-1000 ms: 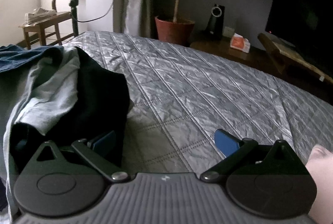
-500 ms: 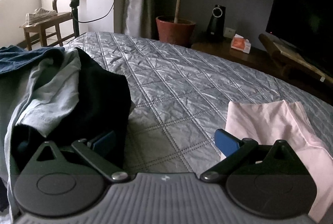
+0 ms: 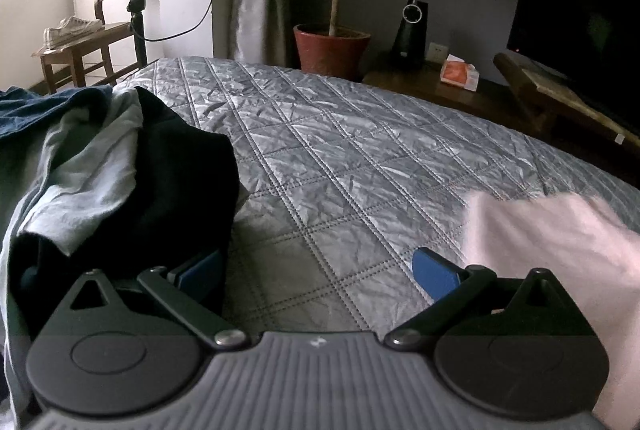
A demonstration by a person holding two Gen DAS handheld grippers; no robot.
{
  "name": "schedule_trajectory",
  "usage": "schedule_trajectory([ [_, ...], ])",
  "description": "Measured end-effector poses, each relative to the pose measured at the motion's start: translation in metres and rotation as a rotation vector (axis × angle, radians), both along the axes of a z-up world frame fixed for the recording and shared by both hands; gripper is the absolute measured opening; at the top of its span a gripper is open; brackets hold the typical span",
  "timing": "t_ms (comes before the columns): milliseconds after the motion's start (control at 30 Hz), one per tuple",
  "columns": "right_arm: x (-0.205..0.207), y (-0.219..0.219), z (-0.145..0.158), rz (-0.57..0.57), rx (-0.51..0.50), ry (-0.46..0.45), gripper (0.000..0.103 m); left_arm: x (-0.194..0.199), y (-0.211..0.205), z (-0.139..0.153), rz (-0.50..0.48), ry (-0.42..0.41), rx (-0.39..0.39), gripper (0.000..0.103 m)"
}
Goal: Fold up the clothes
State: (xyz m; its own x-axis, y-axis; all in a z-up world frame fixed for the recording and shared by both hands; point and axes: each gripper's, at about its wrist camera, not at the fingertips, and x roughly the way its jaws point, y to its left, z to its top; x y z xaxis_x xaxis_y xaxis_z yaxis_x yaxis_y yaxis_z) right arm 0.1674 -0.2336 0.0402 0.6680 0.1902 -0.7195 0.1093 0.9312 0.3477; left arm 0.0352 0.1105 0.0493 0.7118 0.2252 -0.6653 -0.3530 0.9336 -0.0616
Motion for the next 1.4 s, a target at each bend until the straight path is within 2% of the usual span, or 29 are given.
schedule_trajectory([
  [33,-0.011,-0.003,0.008,-0.03,-0.075,-0.003,0.013,0.0,-0.001,0.0,-0.004,0.002,0.001,0.101],
  [133,-0.05,0.005,0.025,-0.057,-0.405,-0.002,0.019,0.001,-0.003,0.0,-0.014,0.003,-0.001,0.101],
  [167,-0.062,0.009,0.027,-0.05,-0.508,0.01,0.027,0.001,-0.004,0.0,-0.016,0.002,0.0,0.101],
  [200,-0.07,0.012,0.026,-0.028,-0.608,0.032,0.043,0.0,-0.004,0.0,-0.018,0.002,0.002,0.101],
  [233,-0.082,0.017,0.027,-0.019,-0.711,0.018,0.053,0.0,-0.004,0.0,-0.02,0.003,0.003,0.101],
  [267,-0.096,0.021,0.034,-0.023,-0.765,-0.032,0.069,0.0,-0.004,0.0,-0.021,0.004,0.005,0.101],
  [333,-0.12,0.027,0.053,0.025,-0.697,-0.138,0.071,0.001,-0.004,0.0,-0.019,0.006,0.008,0.101],
  [433,-0.146,0.072,0.06,0.355,-0.54,-0.182,0.075,0.002,-0.006,0.0,-0.021,0.008,0.018,0.101],
  [467,-0.157,0.096,0.055,0.513,-0.54,-0.186,0.075,0.002,-0.007,0.0,-0.023,0.007,0.027,0.101],
  [500,-0.167,0.119,0.048,0.647,-0.57,-0.193,0.075,0.001,-0.008,0.001,-0.027,0.006,0.038,0.101],
  [567,-0.184,0.159,0.03,0.84,-0.641,-0.213,0.075,0.001,-0.008,0.001,-0.032,0.004,0.053,0.101],
  [633,-0.191,0.184,0.009,0.932,-0.723,-0.221,0.074,0.001,-0.006,0.001,-0.028,0.005,0.053,0.101],
  [700,-0.187,0.199,-0.008,0.972,-0.787,-0.201,0.067,0.001,-0.003,0.001,-0.017,0.006,0.045,0.101],
  [767,-0.188,0.209,-0.016,0.994,-0.866,-0.225,0.065,0.002,-0.001,0.001,-0.012,0.003,0.037,0.101],
  [833,-0.179,0.212,-0.016,0.957,-0.842,-0.236,0.045,0.001,-0.001,0.002,-0.014,0.0,0.036,0.101],
  [867,-0.171,0.21,-0.013,0.916,-0.783,-0.236,0.029,0.001,-0.002,0.002,-0.016,0.0,0.036,0.101],
  [933,-0.157,0.206,-0.005,0.826,-0.66,-0.236,0.02,0.0,-0.001,0.002,-0.017,0.0,0.037,0.101],
  [967,-0.153,0.195,0.006,0.739,-0.553,-0.245,0.017,0.0,0.001,0.003,-0.013,-0.001,0.035,0.101],
  [1067,-0.147,0.157,0.032,0.5,-0.254,-0.281,0.016,-0.001,0.005,0.003,0.0,-0.003,0.024,0.101],
  [1100,-0.15,0.142,0.038,0.458,-0.169,-0.298,0.016,-0.001,0.005,0.003,0.0,-0.003,0.024,0.101],
  [1167,-0.163,0.126,0.044,0.43,-0.113,-0.307,0.017,0.0,0.003,0.003,-0.003,-0.002,0.027,0.101],
  [1233,-0.171,0.131,0.035,0.489,-0.232,-0.183,0.02,-0.001,0.002,0.004,-0.007,-0.004,0.03,0.101],
  [1300,-0.184,0.134,0.016,0.56,-0.289,-0.001,0.022,-0.001,0.004,0.004,-0.004,-0.007,0.029,0.101],
  [1333,-0.192,0.136,0.013,0.573,-0.334,0.024,0.022,-0.001,0.005,0.004,-0.001,-0.008,0.03,0.101],
  [1400,-0.201,0.143,0.02,0.585,-0.414,-0.007,0.024,-0.001,0.006,0.005,0.004,-0.009,0.034,0.101],
])
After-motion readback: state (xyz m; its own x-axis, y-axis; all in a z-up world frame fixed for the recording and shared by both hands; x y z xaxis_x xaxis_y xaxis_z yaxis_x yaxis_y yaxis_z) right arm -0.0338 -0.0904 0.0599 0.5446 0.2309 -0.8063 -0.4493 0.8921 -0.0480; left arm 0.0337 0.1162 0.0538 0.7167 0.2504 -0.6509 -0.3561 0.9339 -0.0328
